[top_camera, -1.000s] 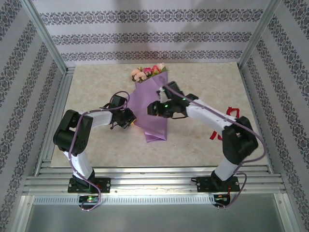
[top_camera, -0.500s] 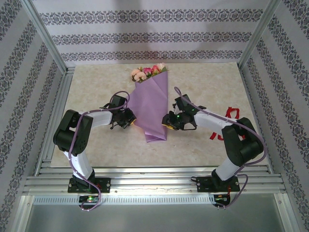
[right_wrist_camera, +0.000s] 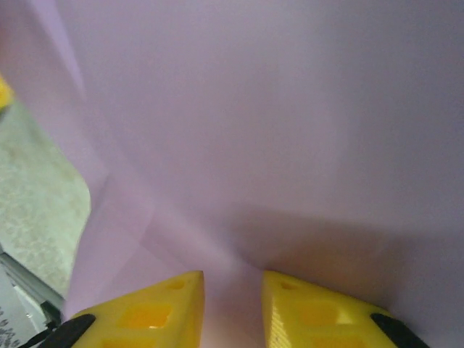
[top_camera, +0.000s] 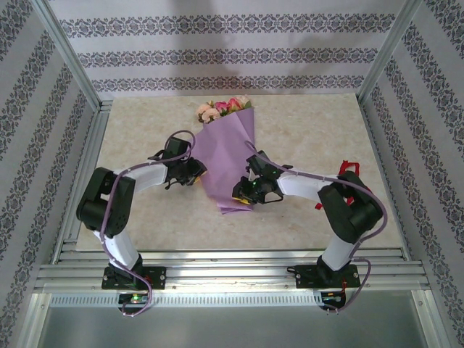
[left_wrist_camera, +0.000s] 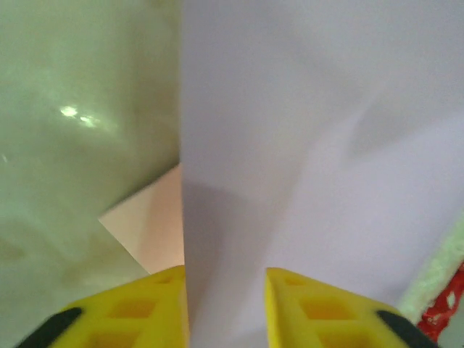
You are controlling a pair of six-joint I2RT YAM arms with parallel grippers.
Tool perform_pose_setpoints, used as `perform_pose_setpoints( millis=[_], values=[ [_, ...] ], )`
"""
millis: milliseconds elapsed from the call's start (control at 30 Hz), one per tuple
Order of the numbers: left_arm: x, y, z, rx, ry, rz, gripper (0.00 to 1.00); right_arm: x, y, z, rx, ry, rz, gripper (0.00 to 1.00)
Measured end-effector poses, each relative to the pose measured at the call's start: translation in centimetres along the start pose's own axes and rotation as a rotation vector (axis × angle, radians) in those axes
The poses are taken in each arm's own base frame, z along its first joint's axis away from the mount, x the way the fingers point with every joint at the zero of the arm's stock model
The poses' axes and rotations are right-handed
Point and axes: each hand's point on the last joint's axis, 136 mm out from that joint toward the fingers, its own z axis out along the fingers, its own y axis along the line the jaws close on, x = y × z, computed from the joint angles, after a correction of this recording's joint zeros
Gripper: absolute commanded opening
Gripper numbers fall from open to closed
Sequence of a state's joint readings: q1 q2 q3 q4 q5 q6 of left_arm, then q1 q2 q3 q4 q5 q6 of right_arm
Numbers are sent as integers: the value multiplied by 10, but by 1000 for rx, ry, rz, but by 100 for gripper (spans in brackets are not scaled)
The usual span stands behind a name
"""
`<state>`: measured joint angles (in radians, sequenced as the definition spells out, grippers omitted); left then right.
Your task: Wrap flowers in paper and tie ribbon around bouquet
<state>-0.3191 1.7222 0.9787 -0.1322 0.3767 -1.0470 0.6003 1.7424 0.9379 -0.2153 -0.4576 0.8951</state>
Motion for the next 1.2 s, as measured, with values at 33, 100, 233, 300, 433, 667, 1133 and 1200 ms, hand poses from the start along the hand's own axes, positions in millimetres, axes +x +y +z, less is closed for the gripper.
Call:
perform_pose_setpoints(
  millis=[33,100,233,300,433,667,1133,1200],
  values=[
    [1,-8,-9,15,-10,12,38,-1,-2,3,7,6,4,31],
    [11,-31,-31,69,-24,39,38,-2,-3,8,15,13,7,34],
    [52,-72,-51,171,28,68,33,-4,-2,9,14,15,6,36],
    [78,-78,-42,190,85,45,32,-4,-2,10,14,16,4,36],
    [108,-53,-9,127,166,-42,30,-4,-1,10,13,19,0,36],
    [114,-15,28,30,193,-162,21,-6,1,-1,7,4,-6,35],
    [113,3,36,-29,177,-118,18,-33,-45,-45,-76,-49,13,34],
    [113,4,36,-33,174,-116,18,-25,-48,-36,-81,-6,-2,33]
  ],
)
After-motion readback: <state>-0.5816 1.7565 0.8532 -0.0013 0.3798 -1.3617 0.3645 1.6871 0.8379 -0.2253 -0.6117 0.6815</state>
